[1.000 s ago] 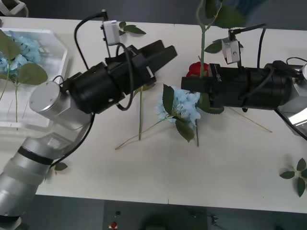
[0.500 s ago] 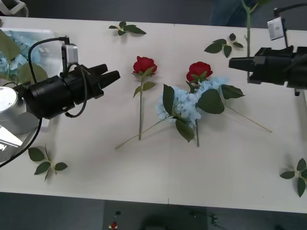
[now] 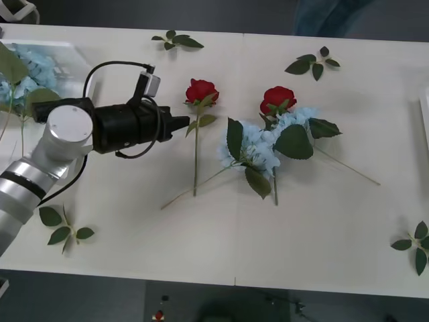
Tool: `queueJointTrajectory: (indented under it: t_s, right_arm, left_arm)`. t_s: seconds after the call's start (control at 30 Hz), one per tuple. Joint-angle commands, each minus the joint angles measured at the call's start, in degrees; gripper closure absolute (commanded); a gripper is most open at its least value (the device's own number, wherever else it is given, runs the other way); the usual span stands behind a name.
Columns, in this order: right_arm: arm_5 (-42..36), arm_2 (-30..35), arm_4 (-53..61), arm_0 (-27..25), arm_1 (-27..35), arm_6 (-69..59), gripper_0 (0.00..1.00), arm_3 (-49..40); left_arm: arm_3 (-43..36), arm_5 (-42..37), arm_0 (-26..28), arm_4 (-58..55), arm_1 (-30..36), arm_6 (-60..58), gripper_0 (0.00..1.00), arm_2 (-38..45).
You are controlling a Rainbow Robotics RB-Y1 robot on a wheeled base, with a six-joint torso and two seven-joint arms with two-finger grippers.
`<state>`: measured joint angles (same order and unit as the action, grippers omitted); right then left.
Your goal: Put the red flowers into the right box and the blue flowers into the left box
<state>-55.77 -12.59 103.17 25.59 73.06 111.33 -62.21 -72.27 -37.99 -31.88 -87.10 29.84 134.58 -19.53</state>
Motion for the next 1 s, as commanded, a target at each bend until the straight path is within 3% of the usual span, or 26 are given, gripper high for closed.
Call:
queueJointTrajectory:
  t_s: [0.03, 0.23, 0.47, 0.87, 0.9, 0.93, 0.97, 1.0]
  right_arm:
    - [0.22, 0.38, -6.84, 1.22, 3.84, -3.66, 1.00, 4.90]
    - [0.22, 0.38, -15.46, 0.60, 5.86, -3.31, 1.00, 9.73]
    - [1.36, 0.38, -21.87, -2.39, 7.09, -2.43, 1.00, 9.38]
    - [3.21, 0.38, -24.07, -4.06, 6.83, -2.26, 0.99, 9.38]
    - [3.39, 0.38, -24.07, -4.06, 6.74, -2.17, 0.80, 9.38]
    - [3.74, 0.38, -24.07, -4.06, 6.66, -2.17, 0.36, 9.38]
    - [3.83, 0.38, -23.98, -4.06, 6.66, -2.26, 0.21, 9.38]
    - [4.00, 0.38, -23.98, -4.06, 6.48, -2.26, 0.00, 9.38]
  left_arm:
    - [1.26, -3.85, -4.42, 5.62, -1.80, -9.87, 0.29, 0.46]
    - [1.34, -7.37, -6.35, 16.52, -3.56, -18.83, 0.30, 0.46]
    - [1.34, -15.01, -9.43, 29.18, -4.44, -30.08, 0.30, 0.46]
    - [1.34, -20.37, -12.07, 45.08, -9.80, -44.58, 0.30, 0.54]
    - [1.34, -20.29, -12.15, 46.75, -10.68, -45.73, 0.29, 0.46]
    - [1.34, -20.37, -12.24, 48.51, -11.65, -46.87, 0.30, 0.46]
    - [1.34, -20.37, -12.24, 49.39, -12.00, -47.48, 0.30, 0.54]
    - [1.34, -20.37, -12.24, 50.89, -12.79, -48.36, 0.30, 0.46]
